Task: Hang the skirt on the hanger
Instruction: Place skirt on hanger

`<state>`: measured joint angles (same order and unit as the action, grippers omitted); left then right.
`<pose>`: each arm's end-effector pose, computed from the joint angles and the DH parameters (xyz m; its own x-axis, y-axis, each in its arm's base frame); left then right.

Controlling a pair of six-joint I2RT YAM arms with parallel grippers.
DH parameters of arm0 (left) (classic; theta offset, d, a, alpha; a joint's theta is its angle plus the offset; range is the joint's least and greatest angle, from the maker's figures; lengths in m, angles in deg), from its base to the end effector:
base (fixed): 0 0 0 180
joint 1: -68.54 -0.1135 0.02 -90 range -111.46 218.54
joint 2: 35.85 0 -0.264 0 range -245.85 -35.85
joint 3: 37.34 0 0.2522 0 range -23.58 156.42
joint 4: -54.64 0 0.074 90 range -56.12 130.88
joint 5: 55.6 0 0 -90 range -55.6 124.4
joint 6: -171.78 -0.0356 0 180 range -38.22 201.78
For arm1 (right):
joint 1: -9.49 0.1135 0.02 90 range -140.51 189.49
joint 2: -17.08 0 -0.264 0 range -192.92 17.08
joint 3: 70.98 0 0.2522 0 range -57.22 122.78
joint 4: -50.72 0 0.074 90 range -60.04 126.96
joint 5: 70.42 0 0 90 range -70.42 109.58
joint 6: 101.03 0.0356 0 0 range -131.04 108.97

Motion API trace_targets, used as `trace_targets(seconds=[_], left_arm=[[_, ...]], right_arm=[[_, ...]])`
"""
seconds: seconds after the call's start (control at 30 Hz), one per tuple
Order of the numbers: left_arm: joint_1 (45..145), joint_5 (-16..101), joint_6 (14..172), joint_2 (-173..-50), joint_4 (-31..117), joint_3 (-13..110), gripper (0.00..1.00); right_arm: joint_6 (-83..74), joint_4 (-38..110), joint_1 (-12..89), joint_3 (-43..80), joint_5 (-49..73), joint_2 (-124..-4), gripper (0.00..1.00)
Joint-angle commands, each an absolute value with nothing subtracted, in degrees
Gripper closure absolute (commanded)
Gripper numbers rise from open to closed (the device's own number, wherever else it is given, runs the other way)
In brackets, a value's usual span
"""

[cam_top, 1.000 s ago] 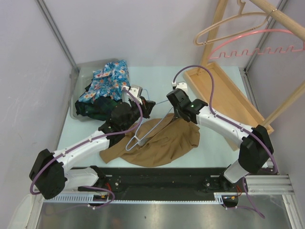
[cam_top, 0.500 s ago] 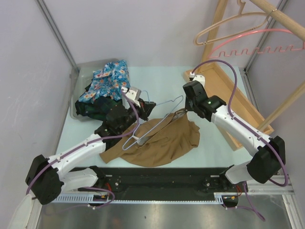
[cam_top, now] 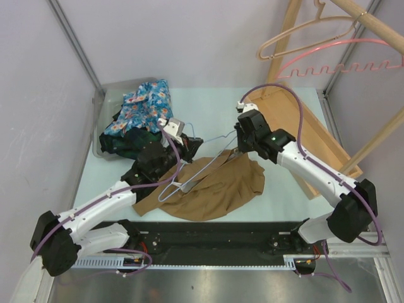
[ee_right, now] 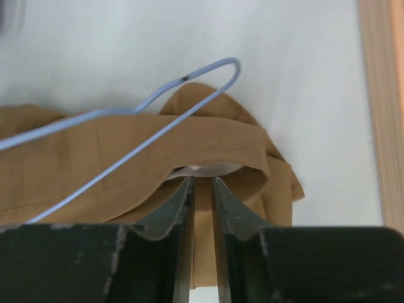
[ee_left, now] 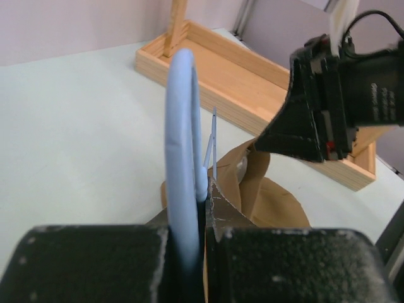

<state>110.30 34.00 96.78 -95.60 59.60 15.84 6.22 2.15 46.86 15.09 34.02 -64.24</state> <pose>0.1845 -0.1644 0.3096 -0.1913 -0.1762 -0.9656 0.6328 0.7298 -0.2585 0.2516 0.1810 0.3203 -0.6574 -0.1407 -0.7403 -0.2616 0.9639 0.0491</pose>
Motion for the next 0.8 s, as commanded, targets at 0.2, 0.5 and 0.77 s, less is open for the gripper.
trace_targets(seconds=[0.2, 0.5, 0.77], left_arm=[[110.4, 26.9, 99.2, -97.2, 57.1, 20.2, 1.0], [110.5, 27.1, 98.9, -99.4, 57.1, 21.7, 1.0], [110.5, 27.2, 98.9, -99.0, 57.0, 21.3, 1.0]], right_arm=[[4.3, 4.4, 49.7, 15.8, 32.2, -68.7, 0.58], [9.6, 1.0, 50.0, 15.7, 34.2, -69.8, 0.63], [11.4, 6.8, 51.9, 15.4, 38.8, -72.8, 0.68]])
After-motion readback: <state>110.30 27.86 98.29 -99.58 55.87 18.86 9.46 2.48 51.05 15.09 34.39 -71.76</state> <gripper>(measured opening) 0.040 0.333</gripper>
